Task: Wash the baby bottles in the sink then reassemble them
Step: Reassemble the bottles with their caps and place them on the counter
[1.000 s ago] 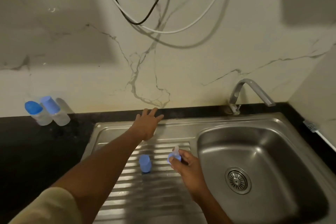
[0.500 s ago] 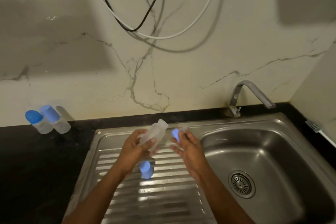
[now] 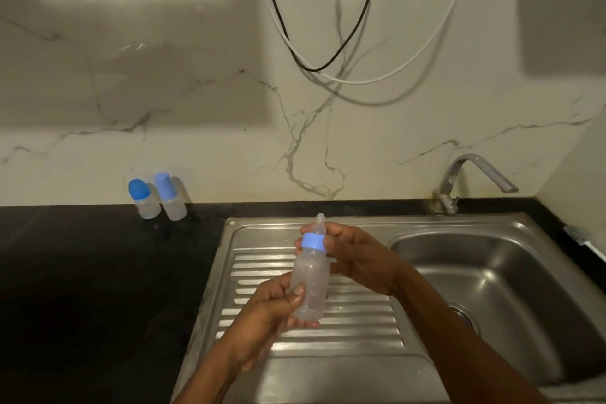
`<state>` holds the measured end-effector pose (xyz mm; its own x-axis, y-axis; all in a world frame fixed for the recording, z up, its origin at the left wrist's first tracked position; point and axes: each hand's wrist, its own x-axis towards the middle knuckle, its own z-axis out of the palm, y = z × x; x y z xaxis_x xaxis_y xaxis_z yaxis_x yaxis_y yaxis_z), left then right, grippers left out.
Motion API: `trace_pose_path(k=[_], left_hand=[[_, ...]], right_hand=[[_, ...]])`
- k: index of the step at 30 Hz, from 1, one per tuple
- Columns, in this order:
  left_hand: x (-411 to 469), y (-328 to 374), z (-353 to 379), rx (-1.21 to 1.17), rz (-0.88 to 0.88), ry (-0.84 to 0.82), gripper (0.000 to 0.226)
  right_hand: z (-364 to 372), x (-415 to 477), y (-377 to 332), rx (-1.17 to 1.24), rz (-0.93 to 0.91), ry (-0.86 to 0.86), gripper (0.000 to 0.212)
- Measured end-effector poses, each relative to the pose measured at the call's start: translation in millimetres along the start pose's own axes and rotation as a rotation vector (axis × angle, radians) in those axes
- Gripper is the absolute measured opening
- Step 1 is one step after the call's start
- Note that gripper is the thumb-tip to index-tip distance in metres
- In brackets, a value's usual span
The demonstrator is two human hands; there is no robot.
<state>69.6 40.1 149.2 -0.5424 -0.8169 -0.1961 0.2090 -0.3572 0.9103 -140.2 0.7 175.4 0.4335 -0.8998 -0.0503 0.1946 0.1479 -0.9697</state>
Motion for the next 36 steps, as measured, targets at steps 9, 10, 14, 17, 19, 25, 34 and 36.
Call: trace_pose_path(k=[9, 10, 14, 17, 19, 25, 34, 36], left_hand=[[-30.4, -14.0, -8.3, 0.238, 0.187, 0.043, 0.044], [-31.3, -16.2, -10.1, 0.261, 0.192, 0.057, 0.044], [-35.4, -20.6, -18.3, 0.279, 0.182, 0.043, 0.053], [-39.3, -23.7, -18.4, 0.282, 0.16, 0.06, 0.059], [-41.0, -27.5, -18.8, 0.29, 0.146, 0.044, 0.054], [-38.8, -26.4, -22.2, 0.275, 0.141, 0.053, 0.058], [-30.6, -29.0, -22.9, 0.261, 0.135, 0.077, 0.045], [-30.0, -29.4, -19.6, 0.261, 0.131, 0.075, 0.044]], right_hand=[[67.5, -20.7, 7.2, -0.353, -0.065, 0.287, 0.041], [76.1, -21.4, 13.2, -0.428, -0.07, 0.376, 0.042], [88.9, -35.8, 23.0, -0.132, -0.098, 0.329, 0.058], [83.0, -43.9, 21.4, -0.103, -0.107, 0.317, 0.032], [82.9, -40.4, 27.0, -0.207, -0.091, 0.381, 0.043], [73.9, -43.5, 35.3, 0.01, -0.051, 0.22, 0.045], [66.6, -29.3, 36.2, 0.043, -0.021, 0.167, 0.045], [64.4, -24.1, 36.3, -0.026, 0.009, 0.25, 0.047]])
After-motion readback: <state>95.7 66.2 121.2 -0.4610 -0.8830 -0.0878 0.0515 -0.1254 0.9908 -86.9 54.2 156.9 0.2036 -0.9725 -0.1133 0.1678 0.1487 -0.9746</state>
